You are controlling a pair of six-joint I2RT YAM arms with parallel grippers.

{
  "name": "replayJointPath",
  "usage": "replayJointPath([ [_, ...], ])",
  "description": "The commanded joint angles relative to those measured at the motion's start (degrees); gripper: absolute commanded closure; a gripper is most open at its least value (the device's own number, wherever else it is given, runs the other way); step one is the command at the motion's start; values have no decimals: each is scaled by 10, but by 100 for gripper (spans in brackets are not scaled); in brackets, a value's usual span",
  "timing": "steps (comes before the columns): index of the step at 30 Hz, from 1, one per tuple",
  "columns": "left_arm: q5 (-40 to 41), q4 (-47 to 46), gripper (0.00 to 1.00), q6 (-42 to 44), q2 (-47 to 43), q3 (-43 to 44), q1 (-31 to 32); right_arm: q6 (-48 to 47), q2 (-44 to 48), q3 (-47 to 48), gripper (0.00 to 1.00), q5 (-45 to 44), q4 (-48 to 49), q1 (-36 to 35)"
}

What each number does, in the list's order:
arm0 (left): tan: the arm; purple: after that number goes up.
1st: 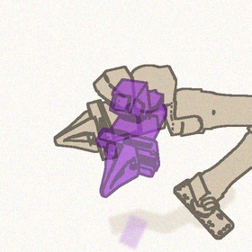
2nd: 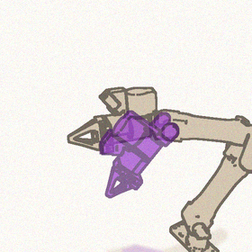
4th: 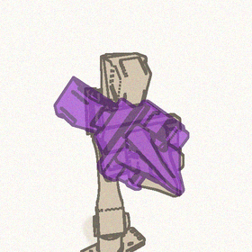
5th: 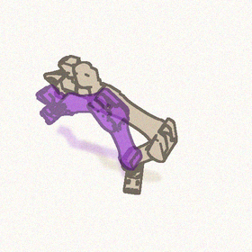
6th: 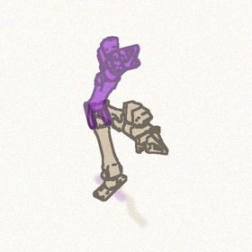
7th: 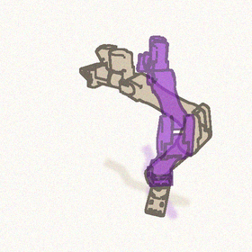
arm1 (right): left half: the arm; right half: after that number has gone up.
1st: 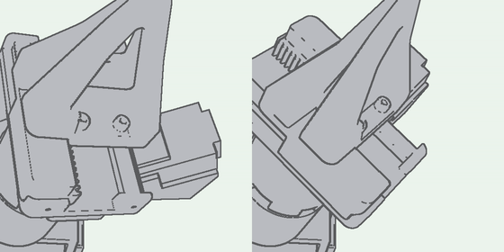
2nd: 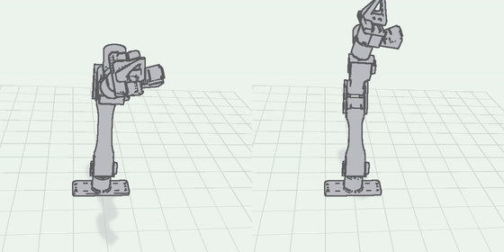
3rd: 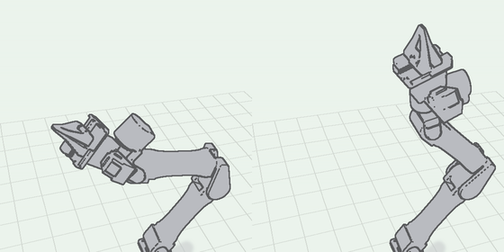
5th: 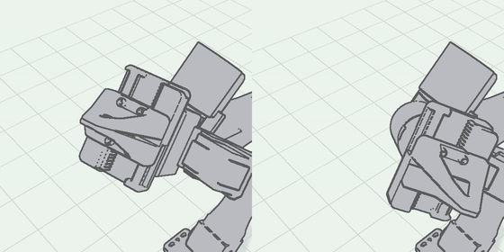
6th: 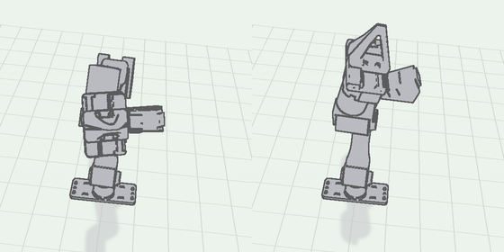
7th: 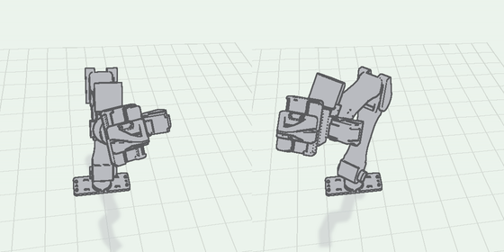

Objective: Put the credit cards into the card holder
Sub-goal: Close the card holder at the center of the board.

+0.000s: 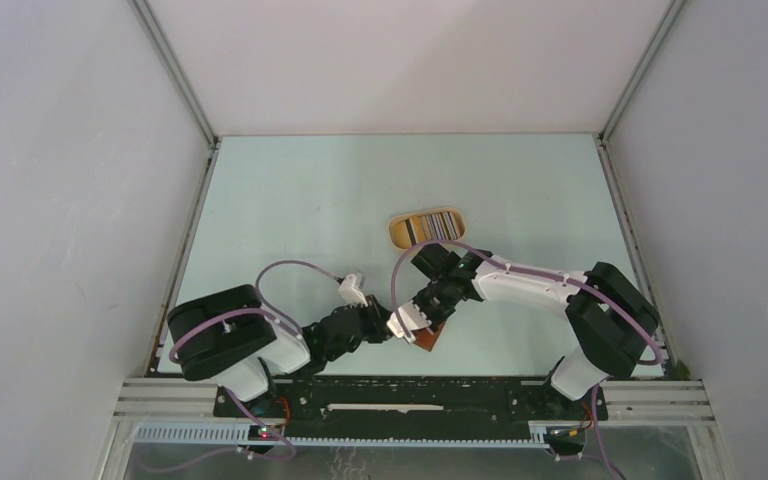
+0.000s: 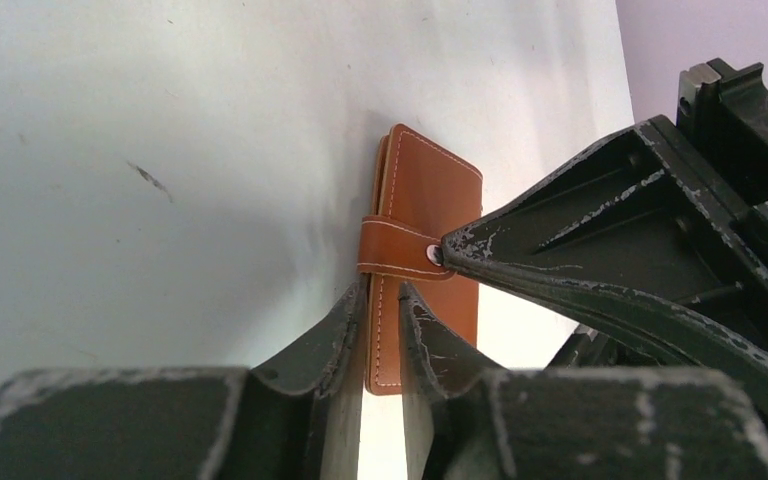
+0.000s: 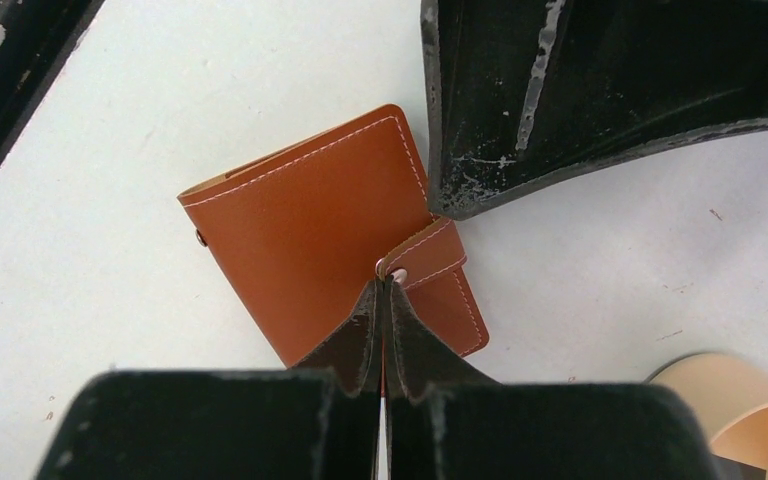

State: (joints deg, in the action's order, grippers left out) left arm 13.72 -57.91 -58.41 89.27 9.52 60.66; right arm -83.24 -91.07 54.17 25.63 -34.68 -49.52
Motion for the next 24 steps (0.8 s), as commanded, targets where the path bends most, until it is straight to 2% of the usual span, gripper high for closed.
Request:
replayJointPath([
  [1, -6, -45, 77, 17, 4, -15, -2, -9, 2, 13, 100, 0, -24, -2],
  [14, 10, -14, 73, 13, -28, -21, 16, 6, 7, 12, 100, -2, -16, -17],
  [20, 64, 127, 69, 11, -104, 0, 60, 8, 15, 13, 100, -1, -18, -19],
  [24, 95, 197, 67, 1, -121, 17, 77, 3, 1, 13, 100, -4, -24, -25],
])
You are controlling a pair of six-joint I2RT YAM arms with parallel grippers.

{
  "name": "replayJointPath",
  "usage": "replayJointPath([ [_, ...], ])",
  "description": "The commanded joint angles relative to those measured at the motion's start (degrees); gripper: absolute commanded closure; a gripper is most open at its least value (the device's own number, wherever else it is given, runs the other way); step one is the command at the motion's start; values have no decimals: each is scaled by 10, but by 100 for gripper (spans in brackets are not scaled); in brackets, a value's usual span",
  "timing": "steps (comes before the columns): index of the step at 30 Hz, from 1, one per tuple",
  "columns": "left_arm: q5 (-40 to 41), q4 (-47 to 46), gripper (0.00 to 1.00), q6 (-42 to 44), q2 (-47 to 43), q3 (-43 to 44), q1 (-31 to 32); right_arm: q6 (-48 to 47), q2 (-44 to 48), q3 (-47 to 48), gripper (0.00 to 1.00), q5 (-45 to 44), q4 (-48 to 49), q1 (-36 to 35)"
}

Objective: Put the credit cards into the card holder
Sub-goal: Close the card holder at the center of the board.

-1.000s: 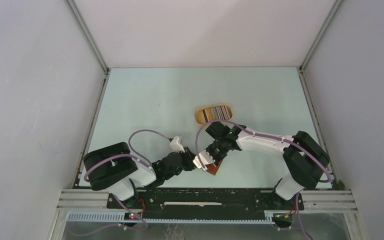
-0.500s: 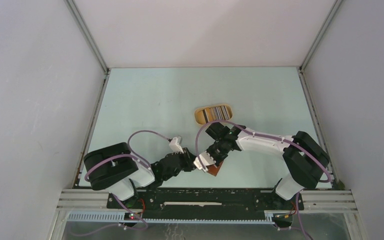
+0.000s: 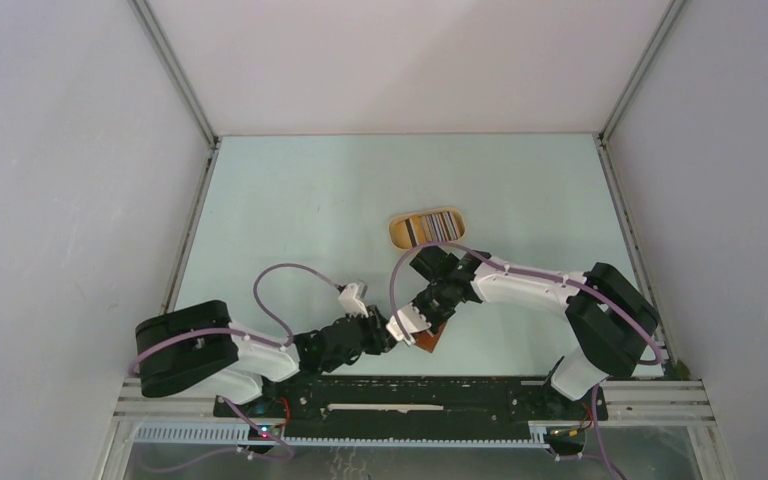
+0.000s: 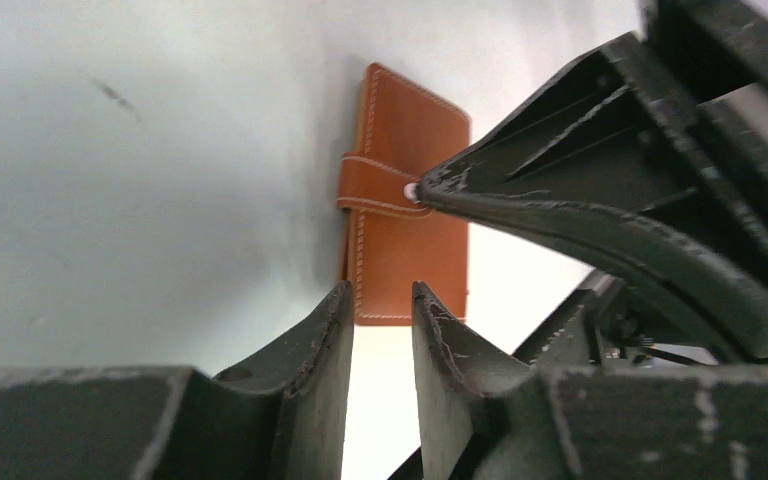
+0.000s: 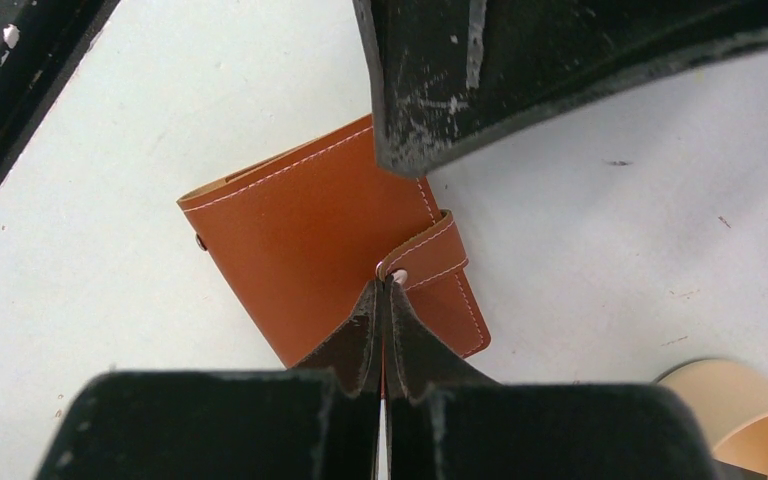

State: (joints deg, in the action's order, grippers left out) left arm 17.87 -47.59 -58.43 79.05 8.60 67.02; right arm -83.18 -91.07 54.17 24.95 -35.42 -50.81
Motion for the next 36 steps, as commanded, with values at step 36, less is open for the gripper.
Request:
replayJointPath([
  [36, 51, 87, 64, 24, -22, 32, 16, -11, -68, -8, 100, -67, -57, -58],
])
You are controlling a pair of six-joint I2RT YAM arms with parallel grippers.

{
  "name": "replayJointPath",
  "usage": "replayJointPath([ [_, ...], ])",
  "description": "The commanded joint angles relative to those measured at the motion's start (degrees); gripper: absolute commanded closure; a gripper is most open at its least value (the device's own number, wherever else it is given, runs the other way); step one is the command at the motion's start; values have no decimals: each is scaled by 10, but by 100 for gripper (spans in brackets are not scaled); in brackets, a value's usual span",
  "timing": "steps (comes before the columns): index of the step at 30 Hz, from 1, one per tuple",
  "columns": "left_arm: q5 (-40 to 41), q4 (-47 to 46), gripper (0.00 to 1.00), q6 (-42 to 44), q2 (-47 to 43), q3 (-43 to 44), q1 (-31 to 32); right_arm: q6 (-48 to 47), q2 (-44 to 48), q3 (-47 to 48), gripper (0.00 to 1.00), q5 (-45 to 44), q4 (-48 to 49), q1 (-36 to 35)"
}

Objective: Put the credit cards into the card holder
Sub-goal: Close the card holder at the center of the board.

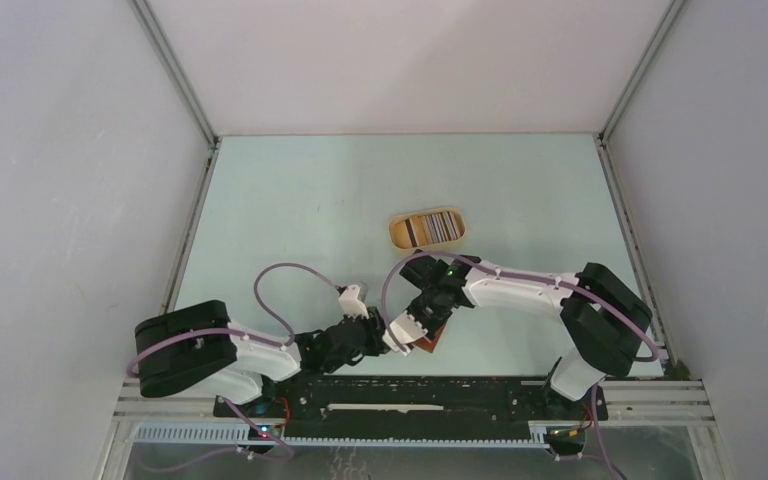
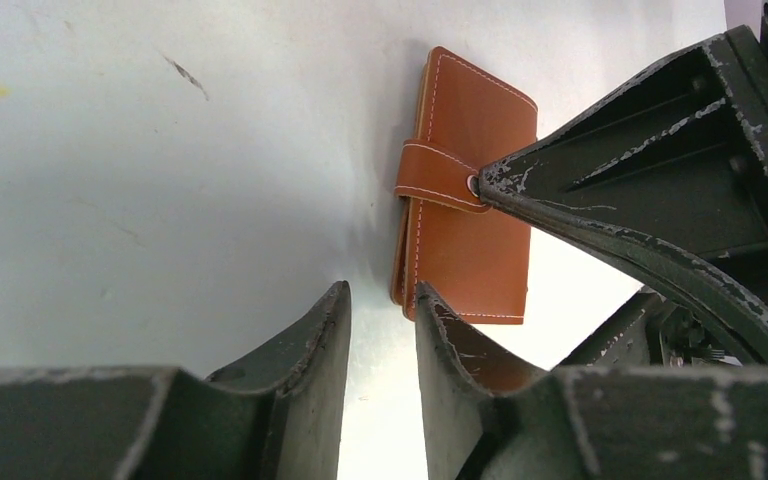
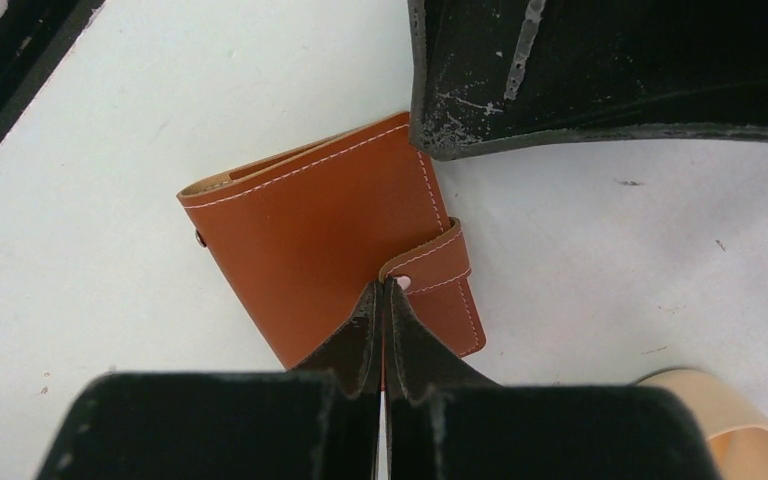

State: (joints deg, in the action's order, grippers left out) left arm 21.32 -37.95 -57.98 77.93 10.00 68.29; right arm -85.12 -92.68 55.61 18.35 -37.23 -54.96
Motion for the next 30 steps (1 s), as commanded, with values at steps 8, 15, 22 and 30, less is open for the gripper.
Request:
replayJointPath([
  [8, 19, -16, 54, 32, -38, 19, -16, 8, -58, -22, 100, -14, -40, -27],
  [15, -4, -40, 58, 37, -19, 33, -43, 6, -57, -27, 100, -20, -34, -31],
  [22, -43, -104, 69, 38, 19, 37, -66, 6, -53, -28, 100, -20, -30, -32],
  [30, -36, -104, 69, 41, 13, 21, -67, 46, 2, -24, 70, -2, -5, -32],
])
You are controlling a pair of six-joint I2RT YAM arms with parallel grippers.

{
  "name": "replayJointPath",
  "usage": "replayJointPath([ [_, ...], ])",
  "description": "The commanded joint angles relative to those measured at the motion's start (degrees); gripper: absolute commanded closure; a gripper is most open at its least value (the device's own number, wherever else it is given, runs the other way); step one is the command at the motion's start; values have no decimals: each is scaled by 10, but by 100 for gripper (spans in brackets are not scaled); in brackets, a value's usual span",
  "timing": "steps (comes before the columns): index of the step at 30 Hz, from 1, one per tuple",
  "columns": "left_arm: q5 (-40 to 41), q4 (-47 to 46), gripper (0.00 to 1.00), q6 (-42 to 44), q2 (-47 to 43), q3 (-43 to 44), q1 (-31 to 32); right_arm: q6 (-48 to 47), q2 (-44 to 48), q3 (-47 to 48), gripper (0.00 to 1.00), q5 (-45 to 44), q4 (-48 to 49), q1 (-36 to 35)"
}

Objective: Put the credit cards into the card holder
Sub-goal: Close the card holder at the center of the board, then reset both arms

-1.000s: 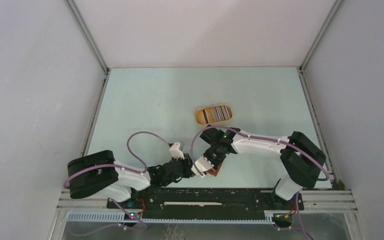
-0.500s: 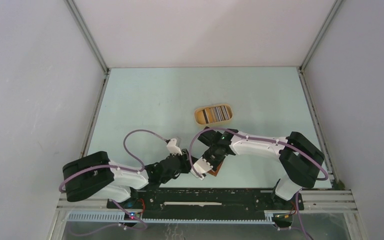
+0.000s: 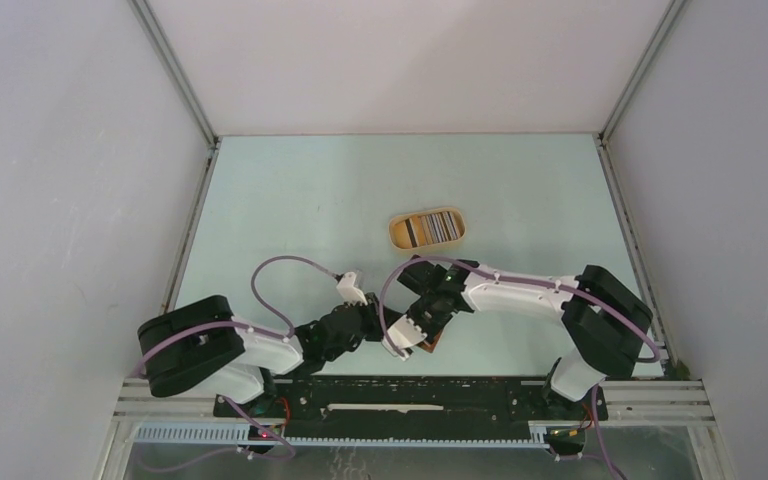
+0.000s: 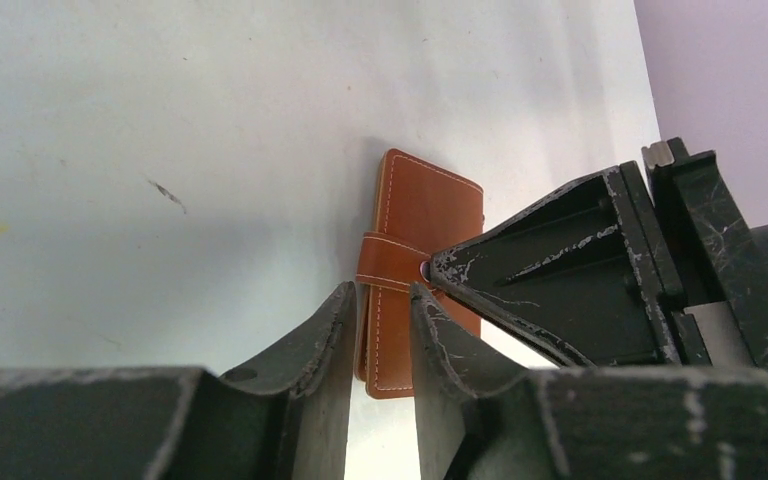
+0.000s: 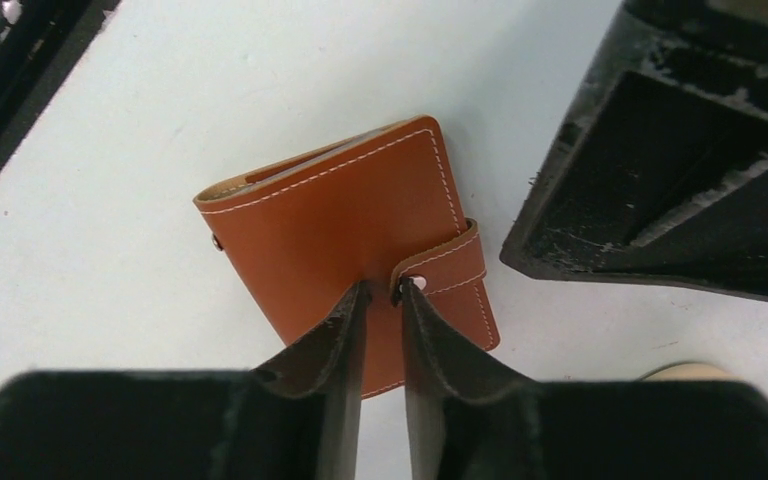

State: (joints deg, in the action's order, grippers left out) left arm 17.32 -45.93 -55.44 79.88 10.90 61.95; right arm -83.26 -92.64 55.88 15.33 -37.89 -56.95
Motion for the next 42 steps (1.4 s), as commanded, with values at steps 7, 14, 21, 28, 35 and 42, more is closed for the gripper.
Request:
replayJointPath([
  [7, 17, 17, 67, 41, -65, -5, -3, 48, 87, -26, 50, 21, 4, -5],
  [14, -8, 67, 64, 88, -140, -9, -2, 93, 150, -26, 44, 0, -22, -1],
  [21, -38, 132, 64, 147, -204, 18, 25, 216, 195, 4, 43, -14, -63, 35],
  [28, -22, 163, 64, 191, -241, 24, 55, 316, 290, 7, 41, 91, -87, 159],
  [35, -7, 258, 48, 250, -322, 60, 55, 405, 408, 7, 21, 208, -74, 344],
  [42, 8, 301, 11, 278, -368, 84, 53, 495, 476, 7, 1, 326, -63, 497],
])
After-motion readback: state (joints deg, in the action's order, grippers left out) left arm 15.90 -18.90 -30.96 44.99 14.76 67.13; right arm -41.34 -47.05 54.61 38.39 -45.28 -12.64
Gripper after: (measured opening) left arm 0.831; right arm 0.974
